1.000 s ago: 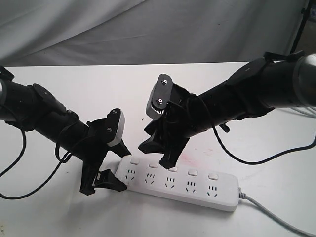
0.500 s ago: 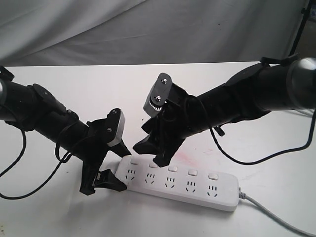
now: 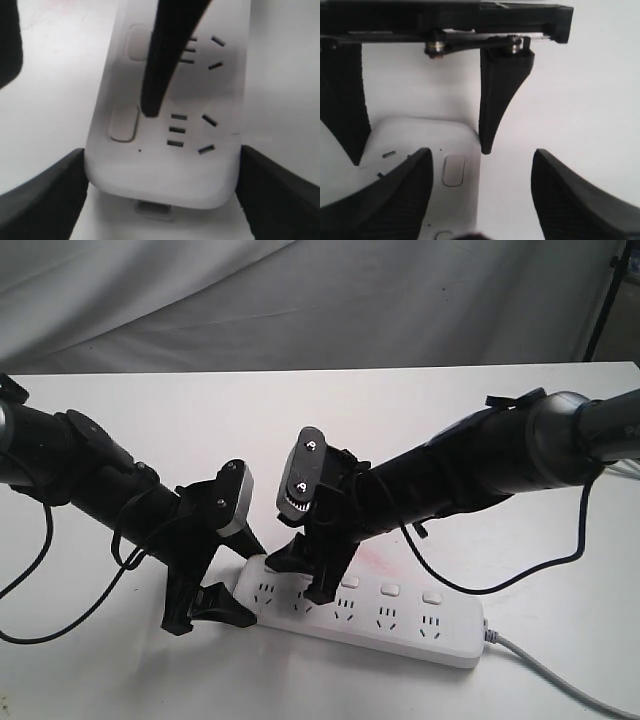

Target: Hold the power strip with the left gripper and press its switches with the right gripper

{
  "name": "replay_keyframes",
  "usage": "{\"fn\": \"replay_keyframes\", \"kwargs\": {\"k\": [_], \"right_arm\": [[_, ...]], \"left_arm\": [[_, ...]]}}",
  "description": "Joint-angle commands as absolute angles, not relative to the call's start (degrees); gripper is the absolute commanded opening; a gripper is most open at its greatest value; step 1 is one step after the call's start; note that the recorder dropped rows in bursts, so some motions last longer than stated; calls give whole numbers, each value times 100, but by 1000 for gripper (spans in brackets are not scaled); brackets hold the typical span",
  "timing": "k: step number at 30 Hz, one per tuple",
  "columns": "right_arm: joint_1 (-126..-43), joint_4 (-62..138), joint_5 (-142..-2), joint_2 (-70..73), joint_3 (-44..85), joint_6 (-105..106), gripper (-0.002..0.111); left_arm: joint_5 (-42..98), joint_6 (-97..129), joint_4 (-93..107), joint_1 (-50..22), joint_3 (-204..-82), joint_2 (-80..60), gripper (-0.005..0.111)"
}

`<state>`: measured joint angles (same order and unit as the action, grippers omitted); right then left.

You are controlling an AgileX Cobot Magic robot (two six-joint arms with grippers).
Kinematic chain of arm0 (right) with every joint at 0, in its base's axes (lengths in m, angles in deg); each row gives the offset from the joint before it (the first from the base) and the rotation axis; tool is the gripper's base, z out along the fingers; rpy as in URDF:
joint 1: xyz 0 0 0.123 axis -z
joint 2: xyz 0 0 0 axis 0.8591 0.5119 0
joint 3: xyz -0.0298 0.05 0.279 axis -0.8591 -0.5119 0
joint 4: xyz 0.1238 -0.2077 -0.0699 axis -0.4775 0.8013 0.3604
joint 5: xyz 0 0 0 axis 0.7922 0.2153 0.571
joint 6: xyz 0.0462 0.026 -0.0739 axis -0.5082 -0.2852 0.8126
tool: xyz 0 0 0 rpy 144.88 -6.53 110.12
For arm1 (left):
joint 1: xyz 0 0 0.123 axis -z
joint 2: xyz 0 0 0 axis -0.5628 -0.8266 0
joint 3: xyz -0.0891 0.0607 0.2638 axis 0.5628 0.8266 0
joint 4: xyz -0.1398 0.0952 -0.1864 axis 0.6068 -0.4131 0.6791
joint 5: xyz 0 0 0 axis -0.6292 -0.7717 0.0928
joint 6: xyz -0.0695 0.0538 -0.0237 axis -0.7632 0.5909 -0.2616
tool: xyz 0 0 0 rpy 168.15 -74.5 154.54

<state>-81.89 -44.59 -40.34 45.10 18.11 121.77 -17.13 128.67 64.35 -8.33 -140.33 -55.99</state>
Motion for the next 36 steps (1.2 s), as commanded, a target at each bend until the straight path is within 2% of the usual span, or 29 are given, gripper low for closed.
{"fn": "replay_keyframes", "kwargs": {"k": [1, 36], "right_arm": [[-8207, -4737, -4051, 4543, 1849, 12261, 52], [-8270, -4613, -4350, 4855, 2049, 12249, 51]], "left_arm": [[-1702, 12871, 6529, -799, -14053, -5605, 72], [-1702, 12871, 6529, -799, -14053, -5605, 72]]}}
